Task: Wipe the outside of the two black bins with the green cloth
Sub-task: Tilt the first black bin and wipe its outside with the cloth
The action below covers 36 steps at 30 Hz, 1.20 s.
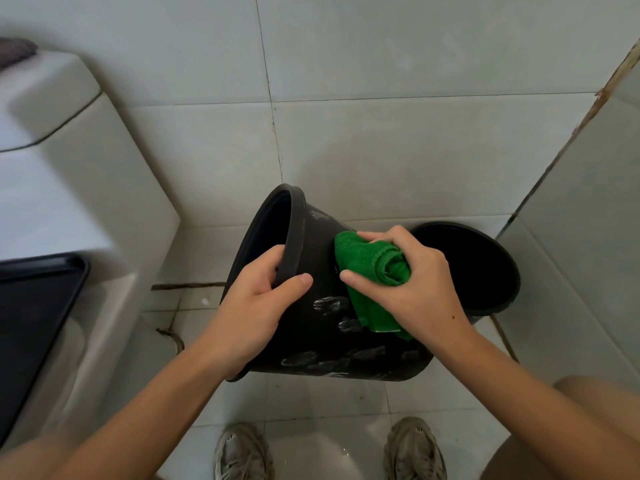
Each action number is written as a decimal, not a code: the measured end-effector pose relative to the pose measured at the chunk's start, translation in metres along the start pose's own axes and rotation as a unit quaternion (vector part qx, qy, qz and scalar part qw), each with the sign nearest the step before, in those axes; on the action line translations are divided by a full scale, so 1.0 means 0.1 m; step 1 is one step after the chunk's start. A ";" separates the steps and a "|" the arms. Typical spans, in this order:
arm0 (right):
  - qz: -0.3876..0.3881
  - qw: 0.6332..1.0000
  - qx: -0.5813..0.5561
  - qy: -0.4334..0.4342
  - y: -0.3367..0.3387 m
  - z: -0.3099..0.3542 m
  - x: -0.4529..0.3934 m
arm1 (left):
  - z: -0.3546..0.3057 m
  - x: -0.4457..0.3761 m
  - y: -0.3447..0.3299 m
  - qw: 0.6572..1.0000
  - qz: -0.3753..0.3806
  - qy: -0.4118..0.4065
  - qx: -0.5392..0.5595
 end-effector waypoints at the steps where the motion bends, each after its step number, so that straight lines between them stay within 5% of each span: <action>1: -0.006 1.000 -0.001 0.002 -0.01 0.00 0.00 | 0.00 0.00 0.00 1.000 -0.001 0.003 -0.003; 13: -0.005 0.998 0.024 0.063 -0.07 0.05 0.05 | 0.03 -0.05 0.07 0.992 -0.016 0.101 0.073; 18: 0.000 0.994 0.054 0.091 -0.16 0.06 0.12 | 0.07 -0.10 0.07 0.982 -0.084 0.131 0.104; 24: 0.000 0.994 0.048 0.097 -0.25 0.01 0.20 | 0.08 -0.08 0.05 0.983 -0.083 0.129 0.105; 31: -0.008 0.976 0.079 0.204 -0.29 0.09 0.26 | -0.02 -0.06 0.04 0.993 -0.064 0.075 0.069; 36: -0.083 0.989 0.068 0.103 -0.15 0.03 0.08 | -0.02 -0.08 -0.01 0.995 -0.056 0.036 0.079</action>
Point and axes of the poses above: each hand's wrist, its own x-axis away from the middle knuckle, its own y-axis out of the back of the hand, z = x × y, the point moved 4 cm from there along -x, towards the middle knuckle, and after that the axes turned 10 degrees about x, right-handed, at the moved point
